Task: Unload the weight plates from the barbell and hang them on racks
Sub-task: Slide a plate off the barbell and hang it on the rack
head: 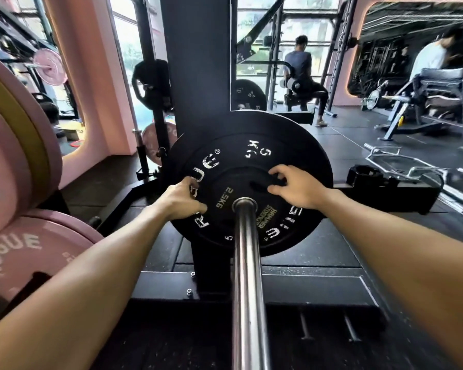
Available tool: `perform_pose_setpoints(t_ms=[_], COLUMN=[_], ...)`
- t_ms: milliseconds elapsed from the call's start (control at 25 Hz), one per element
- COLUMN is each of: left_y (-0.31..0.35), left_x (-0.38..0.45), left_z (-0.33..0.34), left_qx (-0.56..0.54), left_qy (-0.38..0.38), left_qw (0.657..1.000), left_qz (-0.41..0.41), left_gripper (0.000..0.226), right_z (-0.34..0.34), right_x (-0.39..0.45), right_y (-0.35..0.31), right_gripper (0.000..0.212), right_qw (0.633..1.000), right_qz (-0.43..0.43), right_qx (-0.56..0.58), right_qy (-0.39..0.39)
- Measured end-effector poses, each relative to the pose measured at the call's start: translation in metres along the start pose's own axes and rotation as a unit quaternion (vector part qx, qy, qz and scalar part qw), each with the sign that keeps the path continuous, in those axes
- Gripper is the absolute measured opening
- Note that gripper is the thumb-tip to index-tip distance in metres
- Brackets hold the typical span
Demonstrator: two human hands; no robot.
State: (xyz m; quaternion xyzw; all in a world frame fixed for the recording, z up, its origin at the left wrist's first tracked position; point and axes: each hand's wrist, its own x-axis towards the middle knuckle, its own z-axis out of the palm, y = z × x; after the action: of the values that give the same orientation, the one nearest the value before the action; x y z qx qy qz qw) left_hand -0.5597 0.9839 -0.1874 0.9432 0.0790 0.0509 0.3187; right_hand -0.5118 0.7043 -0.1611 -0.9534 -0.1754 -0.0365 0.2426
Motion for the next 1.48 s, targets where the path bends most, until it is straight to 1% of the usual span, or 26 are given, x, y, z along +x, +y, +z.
perform_pose_setpoints(t_ms=[120,200,320,400,520,600,760,880,960,1040,1160,1280,1400,1480], left_y=[-0.001,-0.003,-0.009,-0.010,-0.004,0.001,0.002,0.005,0.005,0.003,-0.001,-0.003,-0.004,-0.005], left_x=[0.003,0.005,0.008,0.010,0.014,0.016,0.023,0.021,0.013,0.000,-0.028,-0.065,-0.108,-0.135], left_z=[0.010,0.014,0.023,0.029,0.041,0.049,0.060,0.064,0.063,0.063,0.068,0.070,0.069,0.067], left_qx=[-0.009,-0.009,-0.012,-0.014,-0.027,-0.039,-0.038,0.004,0.042,0.035,-0.010,-0.037,-0.023,-0.016], left_qy=[-0.005,-0.001,-0.004,-0.012,-0.001,0.023,0.069,0.087,0.095,0.088,0.074,0.109,0.130,0.144], left_qw=[1.000,1.000,1.000,1.000,0.999,0.999,0.997,0.996,0.993,0.994,0.997,0.992,0.989,0.988], left_qz=[0.011,0.015,0.016,0.018,0.023,0.027,0.023,0.036,0.052,0.049,0.037,0.054,0.059,0.060], left_gripper=[0.063,0.065,0.067,0.068,0.067,0.062,0.050,0.048,0.052,0.053,0.044,0.037,0.044,0.049], right_z=[0.021,0.027,0.028,0.029,0.036,0.042,0.052,0.056,0.058,0.059,0.058,0.064,0.066,0.066], right_x=[-0.003,-0.008,-0.012,-0.010,-0.005,-0.002,0.002,-0.002,-0.009,-0.020,-0.041,-0.072,-0.109,-0.134], right_y=[-0.004,-0.004,-0.001,-0.001,-0.004,-0.004,0.000,0.000,0.001,0.001,-0.003,-0.009,-0.016,-0.024], right_gripper=[0.054,0.053,0.042,0.036,0.039,0.044,0.044,0.045,0.043,0.039,0.033,0.041,0.049,0.043], right_qw=[0.996,0.991,0.984,0.981,0.980,0.979,0.983,0.985,0.984,0.983,0.981,0.981,0.981,0.982], right_qz=[-0.021,-0.007,0.035,0.068,0.097,0.116,0.147,0.155,0.157,0.160,0.170,0.169,0.160,0.151], right_qx=[-0.067,-0.107,-0.157,-0.166,-0.157,-0.145,-0.081,-0.035,-0.037,-0.045,-0.040,-0.014,0.034,0.035], right_qy=[0.047,0.079,0.079,0.072,0.076,0.080,0.076,0.071,0.073,0.078,0.086,0.098,0.105,0.110])
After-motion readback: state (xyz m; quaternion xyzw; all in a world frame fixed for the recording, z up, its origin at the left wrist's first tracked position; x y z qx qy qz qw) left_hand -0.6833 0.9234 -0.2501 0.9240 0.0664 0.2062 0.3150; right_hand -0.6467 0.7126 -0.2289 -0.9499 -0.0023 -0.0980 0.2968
